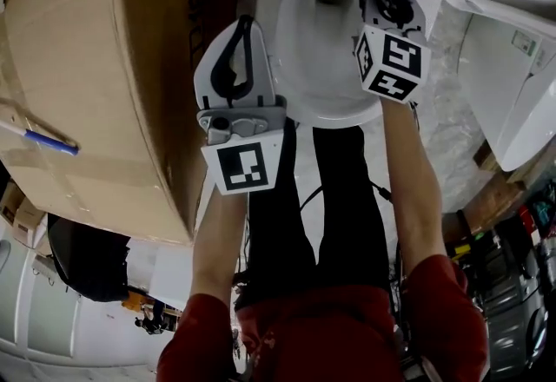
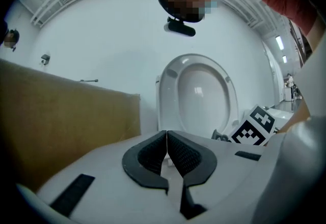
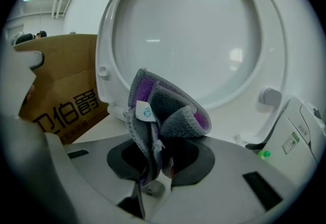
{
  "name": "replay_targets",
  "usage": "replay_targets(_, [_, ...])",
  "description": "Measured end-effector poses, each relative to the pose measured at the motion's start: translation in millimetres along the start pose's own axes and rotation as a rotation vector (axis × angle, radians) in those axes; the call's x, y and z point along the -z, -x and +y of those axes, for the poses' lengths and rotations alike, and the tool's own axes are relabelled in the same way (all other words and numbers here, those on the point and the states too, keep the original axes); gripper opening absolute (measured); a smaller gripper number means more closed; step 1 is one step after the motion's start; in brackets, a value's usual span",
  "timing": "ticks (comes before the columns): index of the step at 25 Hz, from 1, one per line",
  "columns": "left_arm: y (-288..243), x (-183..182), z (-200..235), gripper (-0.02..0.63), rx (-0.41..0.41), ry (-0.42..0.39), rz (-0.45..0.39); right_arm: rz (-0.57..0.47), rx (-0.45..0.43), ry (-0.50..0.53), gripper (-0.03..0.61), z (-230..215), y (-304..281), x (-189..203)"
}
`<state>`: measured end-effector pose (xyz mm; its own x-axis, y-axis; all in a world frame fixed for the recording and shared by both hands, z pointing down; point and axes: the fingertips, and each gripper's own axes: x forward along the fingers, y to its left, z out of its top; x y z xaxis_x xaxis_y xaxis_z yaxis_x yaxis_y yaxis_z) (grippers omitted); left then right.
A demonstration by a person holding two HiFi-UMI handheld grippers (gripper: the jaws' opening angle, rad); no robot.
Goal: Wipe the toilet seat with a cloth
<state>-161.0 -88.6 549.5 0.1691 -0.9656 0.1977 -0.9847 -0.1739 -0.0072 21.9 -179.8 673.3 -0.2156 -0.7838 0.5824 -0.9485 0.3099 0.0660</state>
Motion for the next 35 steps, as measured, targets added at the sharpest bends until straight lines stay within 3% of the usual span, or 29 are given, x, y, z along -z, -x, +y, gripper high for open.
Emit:
replay_targets(8, [23, 16, 15, 0.017, -0.018, 0.073, 0.041, -0.012, -0.125, 0.098, 0.089, 81, -20, -27])
replay_targets(16, [30, 11, 24, 0.017, -0.009, 0.08, 0.033, 0.009, -0.207, 0.16, 0.09, 129, -32, -51])
replay_targets(26, [35, -12, 30, 0.017, -0.003, 0.064, 0.016, 0.011, -0.256, 0.191, 0.089, 143, -9, -78])
replay_targets(35, [41, -58, 22, 0.017, 0.005, 0.069, -0.011, -0.093, -0.265, 0.22, 0.089, 145, 31, -149])
